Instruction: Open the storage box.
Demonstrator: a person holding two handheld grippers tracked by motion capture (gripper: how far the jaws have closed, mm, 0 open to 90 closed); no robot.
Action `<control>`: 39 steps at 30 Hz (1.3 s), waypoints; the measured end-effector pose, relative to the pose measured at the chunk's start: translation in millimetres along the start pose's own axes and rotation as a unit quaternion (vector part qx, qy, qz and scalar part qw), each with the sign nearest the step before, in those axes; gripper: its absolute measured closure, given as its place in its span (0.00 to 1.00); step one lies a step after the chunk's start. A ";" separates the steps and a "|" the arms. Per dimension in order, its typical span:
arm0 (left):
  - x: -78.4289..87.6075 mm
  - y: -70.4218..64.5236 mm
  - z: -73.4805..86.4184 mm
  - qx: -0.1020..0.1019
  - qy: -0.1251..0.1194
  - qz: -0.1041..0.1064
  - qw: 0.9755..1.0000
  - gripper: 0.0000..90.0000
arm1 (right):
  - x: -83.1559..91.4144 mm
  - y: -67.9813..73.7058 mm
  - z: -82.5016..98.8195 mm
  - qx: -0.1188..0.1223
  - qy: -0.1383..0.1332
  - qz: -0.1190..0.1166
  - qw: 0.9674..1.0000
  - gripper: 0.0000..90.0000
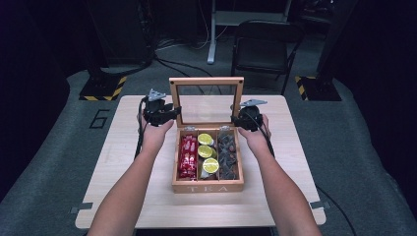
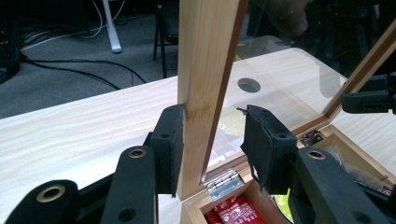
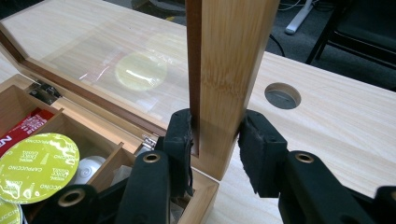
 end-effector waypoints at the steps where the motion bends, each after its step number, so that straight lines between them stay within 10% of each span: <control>1: 0.5 0.2 0.0 0.000 0.000 0.001 1.000 0.64 | -0.1 0.0 -0.1 -0.002 0.000 -0.001 1.000 0.72; 39: 4.5 -3.1 6.8 -0.009 0.011 0.015 1.000 0.63 | -9.6 -4.9 -4.2 -0.038 0.005 -0.001 0.999 0.71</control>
Point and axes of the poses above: each handheld gripper's, and its own axes: x roughly backward along the jaws, z roughly out of its underside, y roughly to its left, the point moved 1 cm from there along -x, roughly forward along the jaws, and after that the axes turned 2 degrees about y, right-handed, at the moved point
